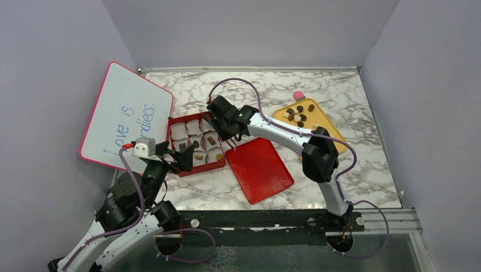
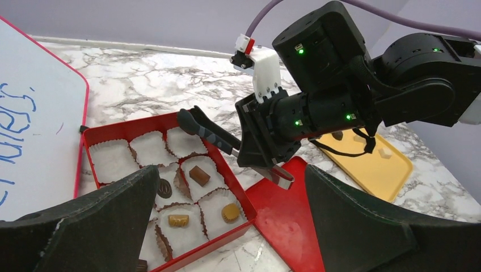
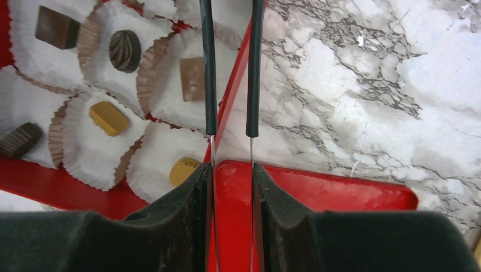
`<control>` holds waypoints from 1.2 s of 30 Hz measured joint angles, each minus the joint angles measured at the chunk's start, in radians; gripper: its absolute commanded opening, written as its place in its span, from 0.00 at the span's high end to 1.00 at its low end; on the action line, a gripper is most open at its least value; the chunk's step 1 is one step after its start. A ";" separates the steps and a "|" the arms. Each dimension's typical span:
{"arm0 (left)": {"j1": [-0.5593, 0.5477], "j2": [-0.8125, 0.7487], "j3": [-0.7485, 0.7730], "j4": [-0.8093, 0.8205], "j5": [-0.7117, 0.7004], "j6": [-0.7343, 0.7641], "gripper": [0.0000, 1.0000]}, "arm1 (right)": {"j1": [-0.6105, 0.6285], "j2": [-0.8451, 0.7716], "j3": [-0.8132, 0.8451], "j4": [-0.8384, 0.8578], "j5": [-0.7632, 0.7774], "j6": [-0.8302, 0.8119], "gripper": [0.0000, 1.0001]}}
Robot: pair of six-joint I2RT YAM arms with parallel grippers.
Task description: Pack the chocolate
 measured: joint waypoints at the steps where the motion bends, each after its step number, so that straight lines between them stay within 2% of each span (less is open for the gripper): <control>1: 0.000 0.000 0.000 0.000 0.000 0.000 0.01 | -0.001 0.003 0.000 -0.006 0.007 -0.003 0.66; 10: 0.000 0.000 0.000 0.000 -0.003 -0.002 0.01 | 0.000 0.014 0.031 -0.032 0.032 -0.023 0.60; 22: 0.000 0.003 0.000 0.000 -0.004 -0.002 0.01 | 0.000 0.009 0.067 -0.064 0.033 -0.032 0.62; 36: 0.000 0.059 0.000 0.000 -0.005 -0.001 0.01 | -0.002 -0.231 -0.103 -0.073 0.059 -0.021 0.63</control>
